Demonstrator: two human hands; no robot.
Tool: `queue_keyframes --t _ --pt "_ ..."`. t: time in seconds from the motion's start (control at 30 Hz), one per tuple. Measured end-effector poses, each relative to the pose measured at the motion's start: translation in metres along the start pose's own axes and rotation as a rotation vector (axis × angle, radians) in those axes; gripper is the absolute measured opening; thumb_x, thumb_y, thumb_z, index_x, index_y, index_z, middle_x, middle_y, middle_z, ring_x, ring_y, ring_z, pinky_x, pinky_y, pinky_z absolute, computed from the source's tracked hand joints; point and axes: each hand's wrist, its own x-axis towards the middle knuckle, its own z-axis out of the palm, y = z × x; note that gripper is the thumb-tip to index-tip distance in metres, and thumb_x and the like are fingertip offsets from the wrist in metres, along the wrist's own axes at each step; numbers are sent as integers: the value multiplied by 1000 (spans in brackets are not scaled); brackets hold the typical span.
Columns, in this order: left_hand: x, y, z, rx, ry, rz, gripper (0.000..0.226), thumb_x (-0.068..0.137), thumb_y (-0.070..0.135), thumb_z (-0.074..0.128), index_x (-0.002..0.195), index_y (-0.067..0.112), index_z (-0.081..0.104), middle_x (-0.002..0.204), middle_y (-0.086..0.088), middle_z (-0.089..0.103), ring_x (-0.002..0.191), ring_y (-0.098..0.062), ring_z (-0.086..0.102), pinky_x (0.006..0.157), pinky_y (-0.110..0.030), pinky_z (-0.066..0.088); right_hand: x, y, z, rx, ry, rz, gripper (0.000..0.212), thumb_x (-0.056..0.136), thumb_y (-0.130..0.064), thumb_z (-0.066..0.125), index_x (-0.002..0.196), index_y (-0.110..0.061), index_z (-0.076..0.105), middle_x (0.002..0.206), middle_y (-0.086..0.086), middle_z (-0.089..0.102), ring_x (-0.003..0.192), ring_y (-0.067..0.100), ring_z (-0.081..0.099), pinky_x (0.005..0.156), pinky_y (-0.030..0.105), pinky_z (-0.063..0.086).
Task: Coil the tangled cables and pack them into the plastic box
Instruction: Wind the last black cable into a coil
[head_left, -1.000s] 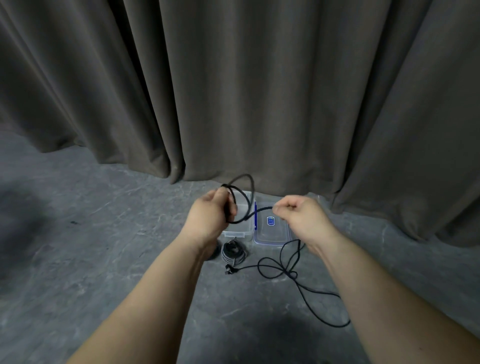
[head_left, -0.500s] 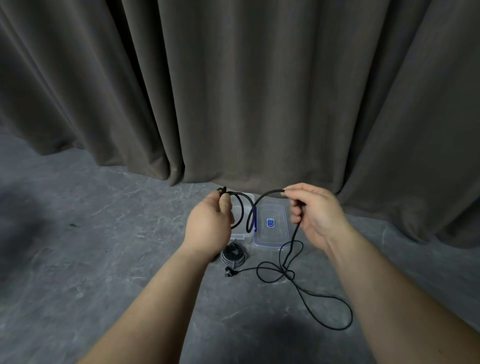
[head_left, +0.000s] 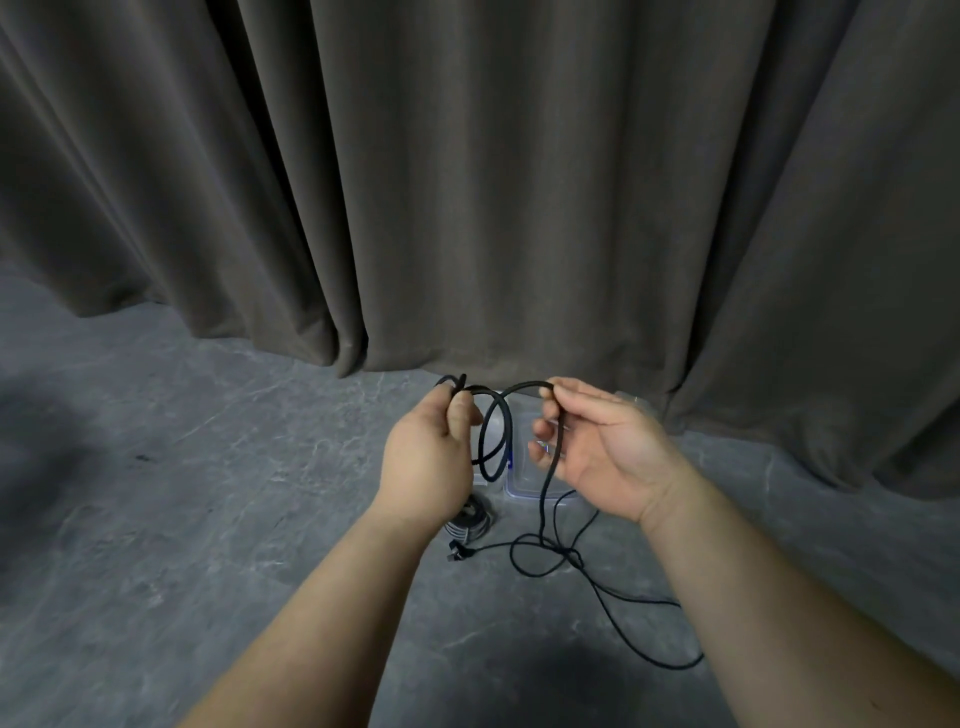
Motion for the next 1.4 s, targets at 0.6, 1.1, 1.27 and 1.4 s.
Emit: queue_keyframes --t 0.6,1.1,1.27,1.4 --pt "-12 17 0 -461 -248 28 33 105 19 35 76 11 48 62 4 46 57 -4 41 62 -14 38 1 8 6 -871 213 -663 23 86 0 65 105 -12 73 90 -8 69 82 -7 64 78 7 43" --pt "-14 24 -9 -886 -721 -115 23 90 31 42 79 13 51 68 -1 54 68 -12 50 71 -27 40 0 23 23 -792 186 -589 28 103 -18 39 83 -23 59 44 -16 48 42 0 45 46 14 34" --pt "-15 23 -9 -743 -606 -49 26 89 34 45 77 14 57 72 -2 58 67 -9 48 63 -24 34 0 23 27 -652 119 -463 41 103 -19 39 62 -15 44 39 -11 36 41 2 33 46 18 31" --pt "-17 24 -4 -653 -495 -22 27 89 40 47 72 24 60 71 2 56 66 -8 46 64 -27 33 4 26 25 -738 181 -505 40 103 -20 40 65 -15 50 45 -13 42 50 3 38 55 25 34"
